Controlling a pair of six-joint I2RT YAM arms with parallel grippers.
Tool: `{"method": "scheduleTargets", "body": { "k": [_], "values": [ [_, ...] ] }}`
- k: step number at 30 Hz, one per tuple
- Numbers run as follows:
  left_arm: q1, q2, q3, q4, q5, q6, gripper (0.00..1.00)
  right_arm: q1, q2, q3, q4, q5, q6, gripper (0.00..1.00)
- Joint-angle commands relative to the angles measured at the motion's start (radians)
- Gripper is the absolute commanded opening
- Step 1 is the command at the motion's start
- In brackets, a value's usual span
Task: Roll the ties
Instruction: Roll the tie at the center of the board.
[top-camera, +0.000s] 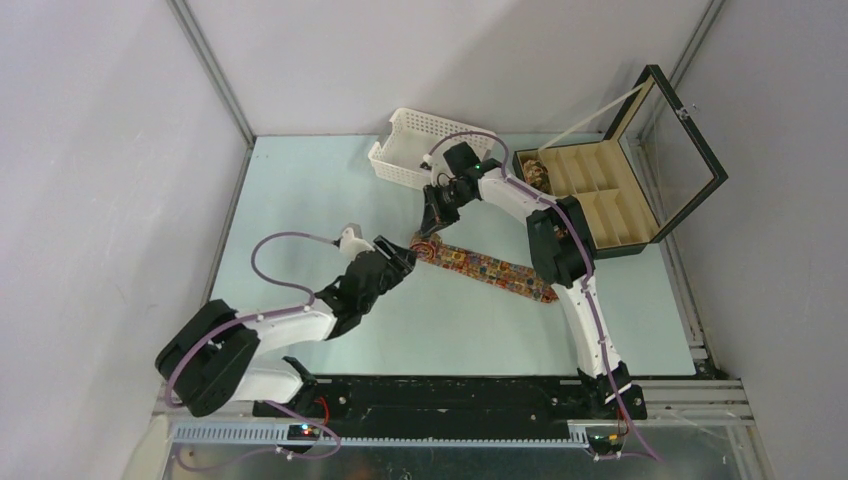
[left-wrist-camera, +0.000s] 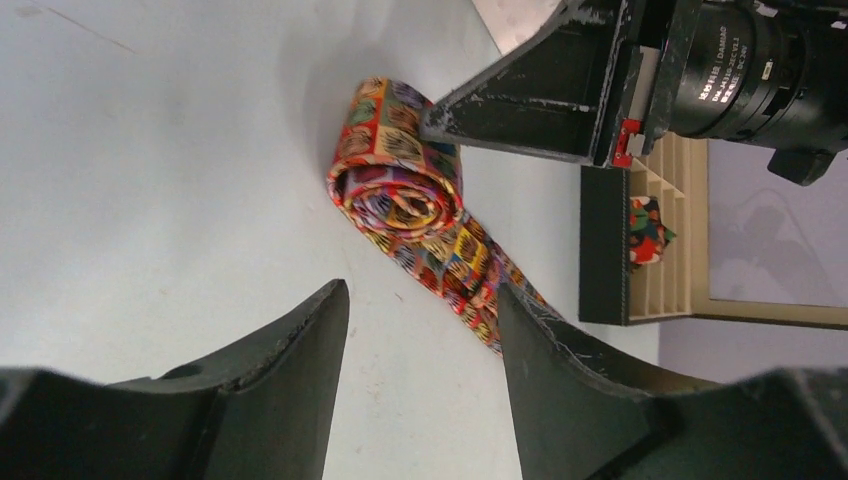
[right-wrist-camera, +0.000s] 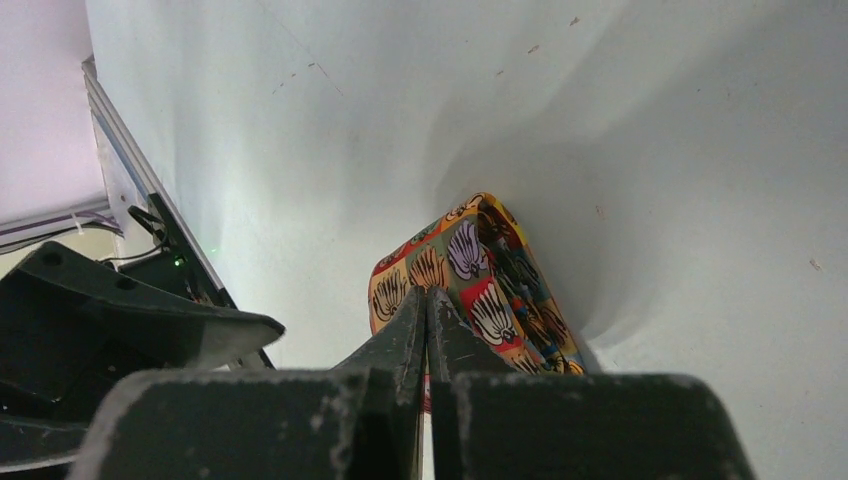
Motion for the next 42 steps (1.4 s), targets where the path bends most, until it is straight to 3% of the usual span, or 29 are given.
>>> {"method": "scheduleTargets", "body": {
  "k": [1, 11, 42],
  "values": [
    [0.014, 0.059, 0.074, 0.065, 0.123, -0.122, 0.62, -0.003, -0.069, -0.007, 0.030, 0.012, 0.010, 0.00],
    [0.049, 0.221, 0.101, 0.195, 0.233, -0.269, 0.59, -0.001, -0.078, -0.023, 0.041, 0.010, 0.012, 0.00],
    [0.097, 0.341, 0.148, 0.250, 0.243, -0.275, 0.52, 0.006, -0.073, -0.032, 0.047, 0.002, 0.010, 0.00]
  ]
}}
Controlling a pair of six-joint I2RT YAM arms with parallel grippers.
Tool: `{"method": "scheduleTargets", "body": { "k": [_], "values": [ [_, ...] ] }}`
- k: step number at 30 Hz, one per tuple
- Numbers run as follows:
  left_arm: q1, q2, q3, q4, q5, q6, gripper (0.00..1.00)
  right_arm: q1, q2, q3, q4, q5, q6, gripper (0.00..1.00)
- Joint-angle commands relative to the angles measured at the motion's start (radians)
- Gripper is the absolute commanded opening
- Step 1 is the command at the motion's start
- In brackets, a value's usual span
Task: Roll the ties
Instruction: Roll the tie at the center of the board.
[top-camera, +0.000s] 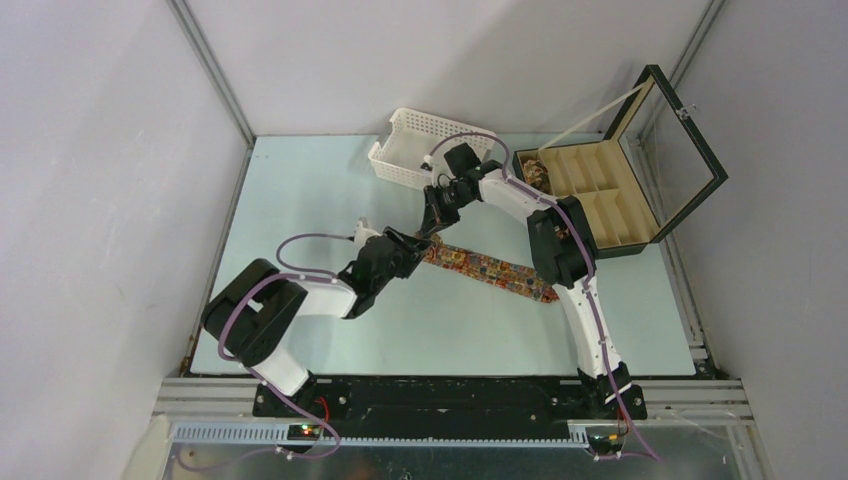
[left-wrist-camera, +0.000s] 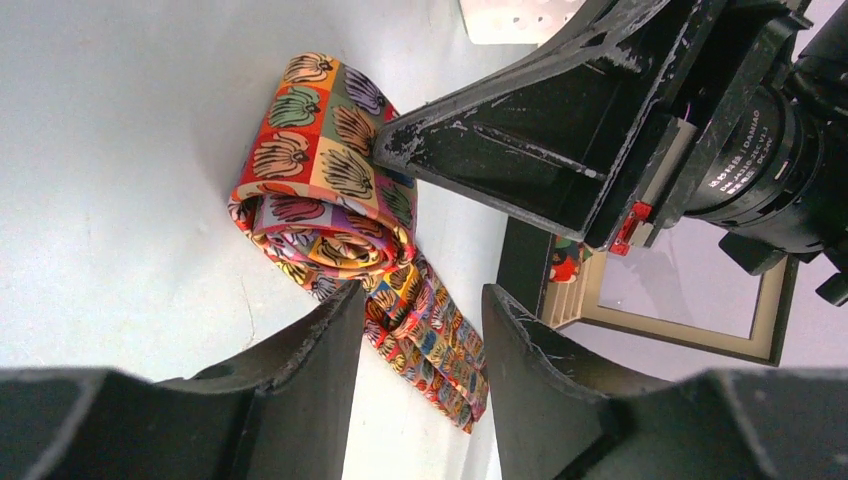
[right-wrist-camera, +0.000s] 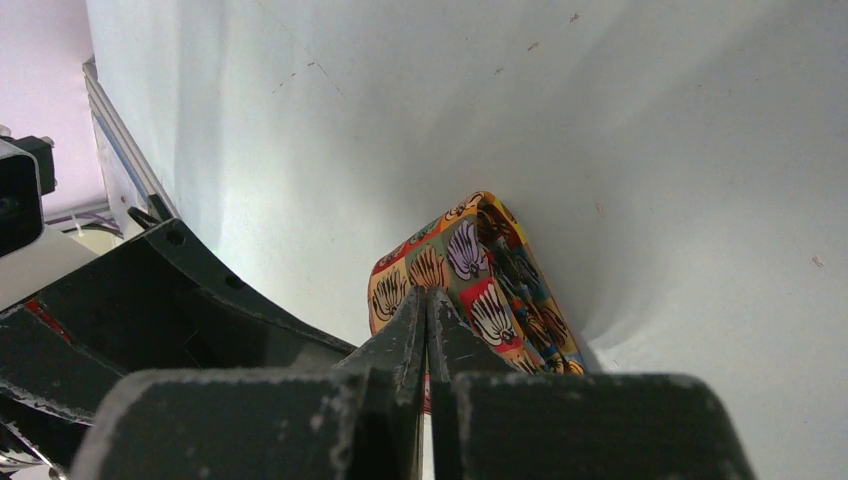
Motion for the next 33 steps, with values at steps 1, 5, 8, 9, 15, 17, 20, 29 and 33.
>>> {"method": "scheduleTargets", "body": {
  "k": [1, 5, 8, 9, 15, 17, 20, 29, 33],
  "values": [
    [0.019, 0.012, 0.029, 0.036, 0.008, -0.006, 0.52, 0.006, -0.060, -0.001, 0.018, 0.001, 0.005, 0.00],
    [0.025, 0.025, 0.035, 0.045, 0.014, -0.005, 0.51, 0.006, -0.061, -0.001, 0.017, 0.001, 0.004, 0.00],
    [0.028, 0.036, 0.040, 0.053, 0.016, 0.000, 0.50, 0.005, -0.059, -0.002, 0.017, 0.000, 0.004, 0.00],
    [0.029, 0.040, 0.040, 0.057, 0.016, 0.000, 0.50, 0.006, -0.059, -0.002, 0.017, 0.000, 0.004, 0.00],
    [0.032, 0.053, 0.041, 0.069, 0.018, -0.002, 0.50, 0.008, -0.056, -0.004, 0.015, 0.000, 0.003, 0.00],
    [0.032, 0.057, 0.041, 0.071, 0.016, -0.001, 0.50, 0.011, -0.056, -0.003, 0.013, 0.000, 0.002, 0.00],
    [0.033, 0.065, 0.048, 0.069, 0.019, -0.001, 0.50, 0.010, -0.058, -0.006, 0.012, 0.000, 0.000, 0.00],
    [0.037, 0.079, 0.052, 0.074, 0.018, 0.001, 0.48, 0.013, -0.058, -0.009, 0.012, -0.003, 0.000, 0.00],
    [0.039, 0.084, 0.052, 0.075, 0.020, 0.001, 0.45, 0.017, -0.060, -0.009, 0.011, -0.002, -0.001, 0.00]
  ]
}}
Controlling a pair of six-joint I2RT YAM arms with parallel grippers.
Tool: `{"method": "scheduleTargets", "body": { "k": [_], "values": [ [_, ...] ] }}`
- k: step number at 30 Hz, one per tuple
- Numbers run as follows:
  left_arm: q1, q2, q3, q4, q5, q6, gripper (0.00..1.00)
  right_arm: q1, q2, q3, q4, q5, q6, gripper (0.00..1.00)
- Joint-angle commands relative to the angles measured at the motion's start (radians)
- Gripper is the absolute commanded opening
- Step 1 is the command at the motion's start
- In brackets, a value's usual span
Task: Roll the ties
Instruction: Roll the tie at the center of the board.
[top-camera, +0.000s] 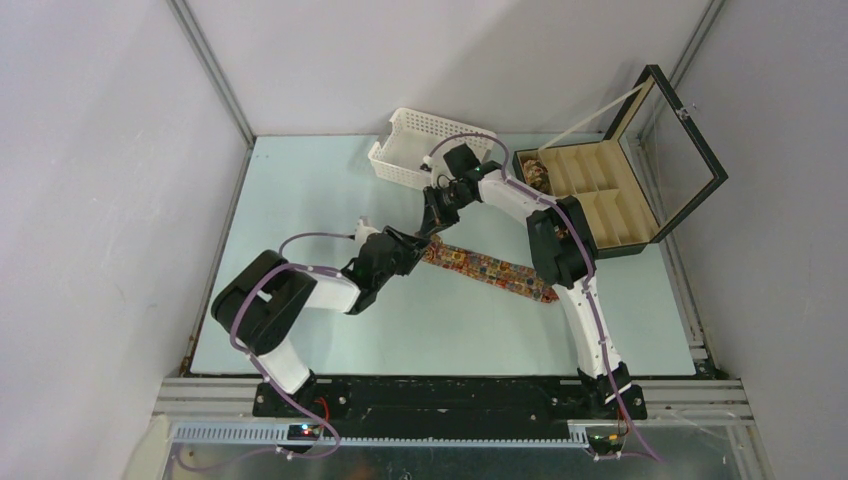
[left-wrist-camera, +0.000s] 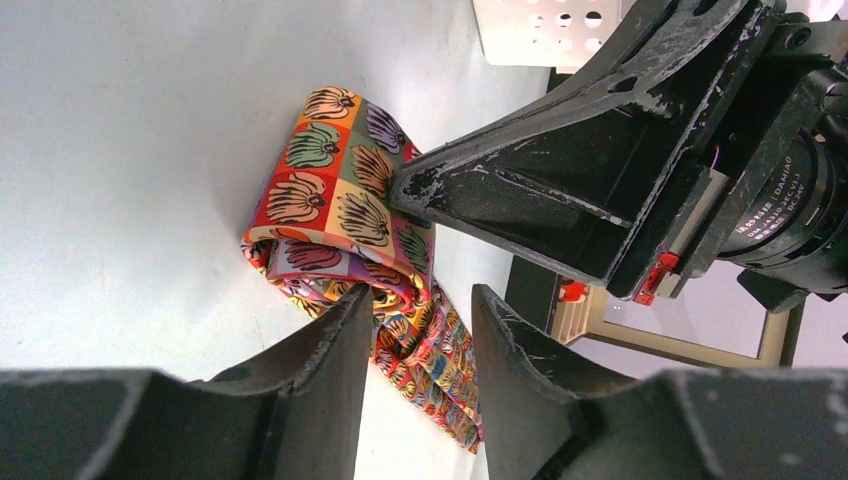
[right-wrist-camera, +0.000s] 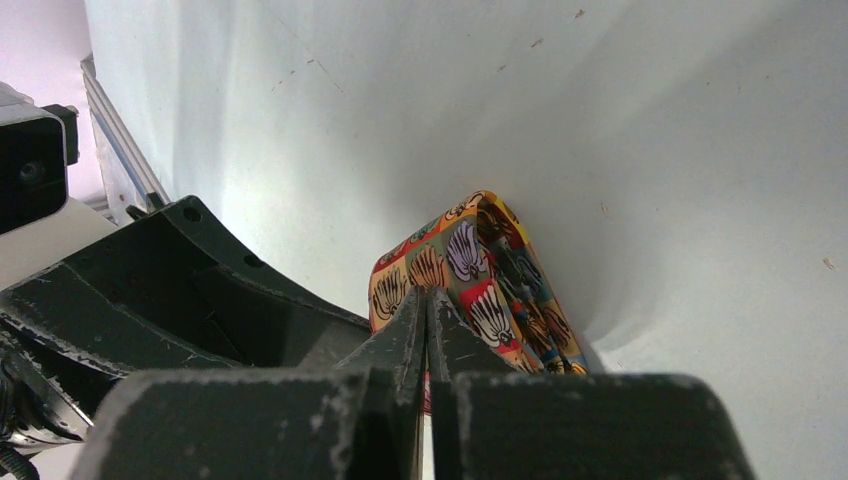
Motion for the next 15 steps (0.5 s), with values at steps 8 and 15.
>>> {"method": "scheduleTargets", "body": {
  "k": [8, 15],
  "values": [
    [0.012, 0.018, 0.015, 0.050, 0.005, 0.000, 0.41, 0.020, -0.064, -0.011, 0.002, 0.012, -0.006, 0.00],
    [0.015, 0.026, 0.010, 0.061, 0.009, 0.000, 0.38, 0.023, -0.068, -0.024, 0.004, 0.017, -0.009, 0.00]
  ]
}}
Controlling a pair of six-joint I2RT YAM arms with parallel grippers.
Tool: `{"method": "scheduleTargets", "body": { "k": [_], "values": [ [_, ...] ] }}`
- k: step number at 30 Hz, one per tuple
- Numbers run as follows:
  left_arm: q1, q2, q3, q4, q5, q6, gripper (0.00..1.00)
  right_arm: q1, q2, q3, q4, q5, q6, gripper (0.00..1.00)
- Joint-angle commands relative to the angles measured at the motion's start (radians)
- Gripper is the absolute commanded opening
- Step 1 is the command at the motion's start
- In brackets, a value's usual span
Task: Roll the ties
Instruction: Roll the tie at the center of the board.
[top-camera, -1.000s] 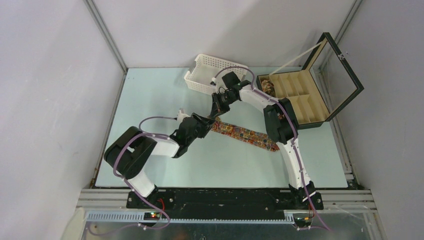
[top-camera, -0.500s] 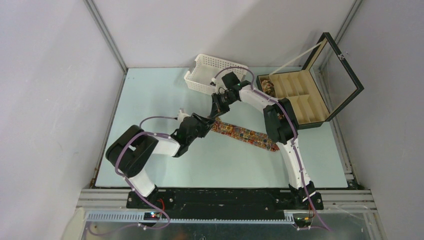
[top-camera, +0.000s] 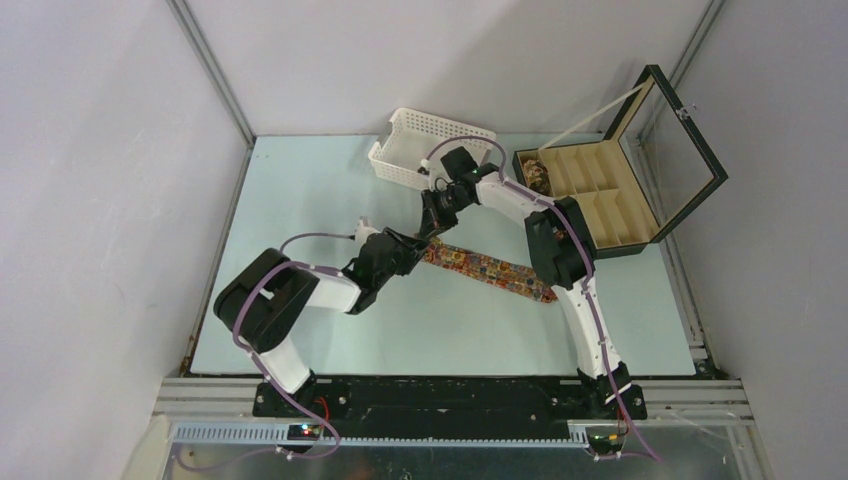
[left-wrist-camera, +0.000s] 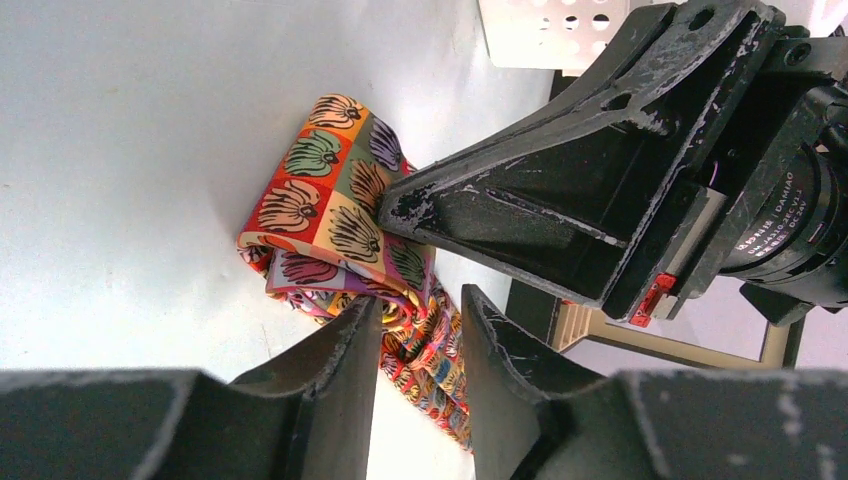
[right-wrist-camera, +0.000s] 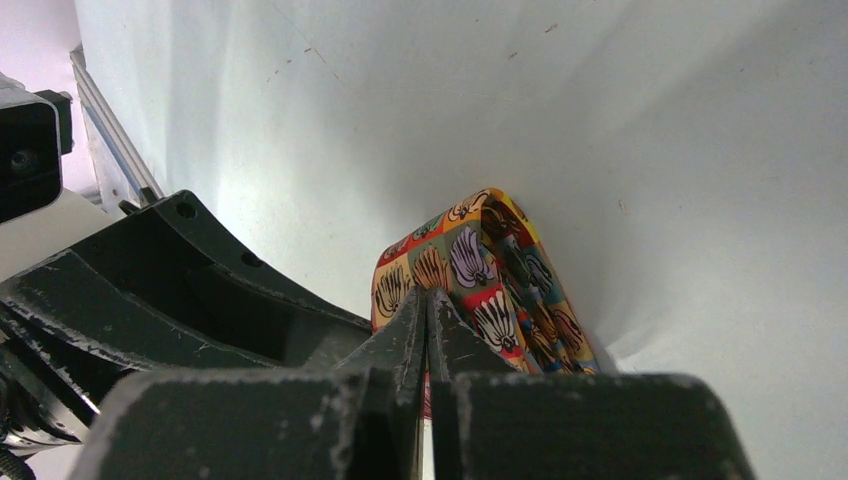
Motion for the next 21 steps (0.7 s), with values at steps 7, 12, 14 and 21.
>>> {"method": "scheduleTargets", "body": {
  "k": [7, 12, 14, 21],
  "values": [
    [0.014, 0.018, 0.006, 0.064, 0.011, -0.001, 0.25, 0.008, -0.064, -0.007, 0.003, 0.011, -0.010, 0.00],
    [0.016, 0.019, 0.004, 0.068, 0.017, 0.003, 0.15, 0.009, -0.064, -0.006, 0.003, 0.012, -0.009, 0.00],
    [0.018, 0.020, 0.003, 0.068, 0.018, 0.005, 0.11, 0.007, -0.065, -0.007, 0.003, 0.012, -0.008, 0.00],
    [0.017, 0.023, -0.007, 0.070, 0.019, 0.018, 0.00, 0.008, -0.071, -0.001, 0.005, 0.025, -0.010, 0.00]
  ]
}}
